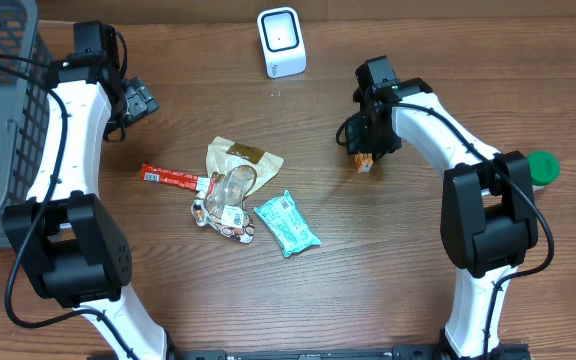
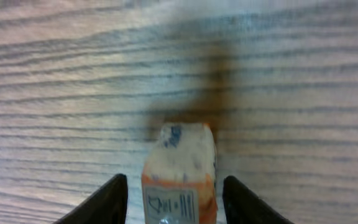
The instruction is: Scan the item barcode
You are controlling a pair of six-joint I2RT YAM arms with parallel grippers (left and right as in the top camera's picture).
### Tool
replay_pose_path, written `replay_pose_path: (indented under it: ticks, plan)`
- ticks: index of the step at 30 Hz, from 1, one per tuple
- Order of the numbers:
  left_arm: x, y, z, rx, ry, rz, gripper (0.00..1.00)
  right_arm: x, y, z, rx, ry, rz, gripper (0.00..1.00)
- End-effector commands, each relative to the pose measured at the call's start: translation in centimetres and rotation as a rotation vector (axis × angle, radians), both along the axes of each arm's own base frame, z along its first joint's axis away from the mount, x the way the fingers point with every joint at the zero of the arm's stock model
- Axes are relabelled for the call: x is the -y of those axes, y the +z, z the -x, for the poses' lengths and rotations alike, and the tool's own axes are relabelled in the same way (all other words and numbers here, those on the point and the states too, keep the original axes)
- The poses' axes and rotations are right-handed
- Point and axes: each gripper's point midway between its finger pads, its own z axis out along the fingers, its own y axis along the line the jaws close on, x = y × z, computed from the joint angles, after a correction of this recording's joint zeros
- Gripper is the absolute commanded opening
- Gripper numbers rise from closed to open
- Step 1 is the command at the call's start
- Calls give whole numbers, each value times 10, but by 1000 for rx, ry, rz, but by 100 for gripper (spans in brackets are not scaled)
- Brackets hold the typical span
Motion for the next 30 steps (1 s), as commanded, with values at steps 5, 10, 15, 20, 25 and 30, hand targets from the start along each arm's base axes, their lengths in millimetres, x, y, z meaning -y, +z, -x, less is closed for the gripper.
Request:
replay_pose_path:
  ticks: [5, 10, 15, 20, 25, 30]
  plan:
    - [3, 10, -6, 30, -3, 2, 100, -3, 14, -6, 52, 5, -9, 60]
    - [3, 10, -6, 30, -3, 2, 100, -4, 28, -16, 85, 8, -16, 69]
    - [3, 10, -6, 30, -3, 2, 100, 1, 66, -30, 139, -10, -30, 72]
    - [3, 10, -6, 30, -3, 2, 100, 22, 92, -38, 170, -58, -35, 73]
    - [3, 10, -6, 30, -3, 2, 100, 56, 88, -33, 124, -126, -19, 47]
    - [3, 10, -6, 30, -3, 2, 100, 72, 81, -19, 59, -157, -5, 6]
